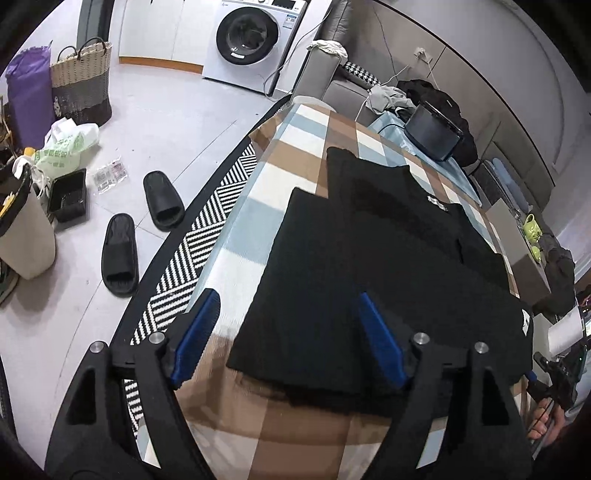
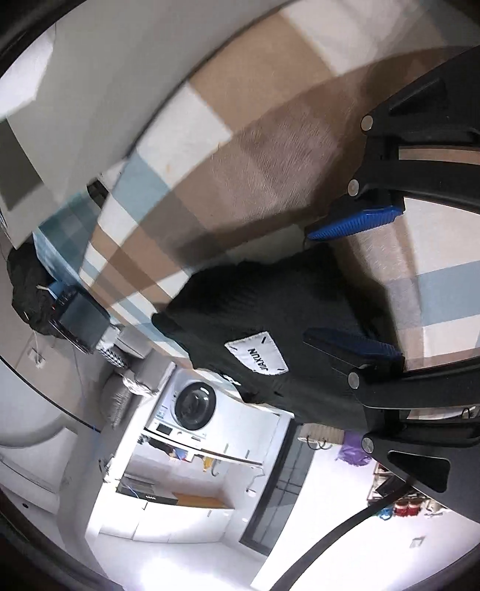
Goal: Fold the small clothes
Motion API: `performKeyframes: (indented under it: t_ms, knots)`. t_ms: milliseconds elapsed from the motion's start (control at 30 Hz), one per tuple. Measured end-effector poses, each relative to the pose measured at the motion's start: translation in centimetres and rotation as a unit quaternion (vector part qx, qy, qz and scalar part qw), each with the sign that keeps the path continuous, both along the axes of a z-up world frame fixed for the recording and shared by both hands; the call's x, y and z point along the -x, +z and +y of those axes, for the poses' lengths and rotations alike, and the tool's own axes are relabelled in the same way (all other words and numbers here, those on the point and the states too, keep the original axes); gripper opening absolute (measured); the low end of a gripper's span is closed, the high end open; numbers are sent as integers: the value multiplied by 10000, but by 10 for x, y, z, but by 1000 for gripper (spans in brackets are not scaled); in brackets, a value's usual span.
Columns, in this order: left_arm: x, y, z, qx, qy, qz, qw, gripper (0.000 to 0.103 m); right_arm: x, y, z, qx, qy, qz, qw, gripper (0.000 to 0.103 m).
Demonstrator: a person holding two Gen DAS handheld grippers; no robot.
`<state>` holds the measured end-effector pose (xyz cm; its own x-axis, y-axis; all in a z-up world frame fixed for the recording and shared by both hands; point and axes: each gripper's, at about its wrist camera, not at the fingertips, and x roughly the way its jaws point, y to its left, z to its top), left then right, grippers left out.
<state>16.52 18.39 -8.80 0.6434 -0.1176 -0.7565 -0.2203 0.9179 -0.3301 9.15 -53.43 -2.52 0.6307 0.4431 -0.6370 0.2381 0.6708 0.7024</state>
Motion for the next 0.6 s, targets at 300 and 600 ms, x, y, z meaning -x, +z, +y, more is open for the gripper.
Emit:
performKeyframes:
  t_ms: [300, 600]
  knots:
    - [19, 7, -16, -211, -190, 2, 9996, 76, 7, 27, 20, -397, 533, -1101, 9917, 50]
    - [24, -4, -23, -248, -243, 355, 9988, 76, 0, 12, 32, -336, 663, -805, 9940, 50]
